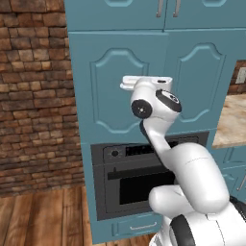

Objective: Pick up the sponge and sponge from the sink, and place them back in the cabinet, and close the cabinet doors.

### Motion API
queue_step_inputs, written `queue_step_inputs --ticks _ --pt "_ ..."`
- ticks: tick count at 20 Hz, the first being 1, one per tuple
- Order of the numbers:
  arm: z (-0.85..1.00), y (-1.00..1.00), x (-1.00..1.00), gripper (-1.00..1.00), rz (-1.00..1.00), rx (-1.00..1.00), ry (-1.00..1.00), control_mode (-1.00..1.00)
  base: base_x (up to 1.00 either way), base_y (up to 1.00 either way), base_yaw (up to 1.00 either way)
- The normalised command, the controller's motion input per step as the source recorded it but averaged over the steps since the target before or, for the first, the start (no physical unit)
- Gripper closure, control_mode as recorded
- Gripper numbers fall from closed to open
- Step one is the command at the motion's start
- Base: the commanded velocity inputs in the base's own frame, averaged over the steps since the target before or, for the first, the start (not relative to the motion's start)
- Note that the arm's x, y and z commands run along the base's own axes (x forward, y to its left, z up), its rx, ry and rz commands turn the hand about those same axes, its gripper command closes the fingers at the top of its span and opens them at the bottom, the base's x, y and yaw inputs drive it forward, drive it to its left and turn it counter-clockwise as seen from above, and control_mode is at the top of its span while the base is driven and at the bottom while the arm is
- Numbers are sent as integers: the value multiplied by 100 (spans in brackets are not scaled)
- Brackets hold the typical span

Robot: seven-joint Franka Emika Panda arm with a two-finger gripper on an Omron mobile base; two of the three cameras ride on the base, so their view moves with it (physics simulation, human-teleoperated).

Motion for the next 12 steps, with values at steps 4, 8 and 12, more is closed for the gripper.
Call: queue_step_inputs --ticks 4,8,12 --pt "-4 -24 28 -100 12 0 0 -100 0 0 0" --pt "0 -8 25 -100 7 0 0 -100 0 0 0" --pt "0 0 24 -100 1 0 0 -100 0 0 0"
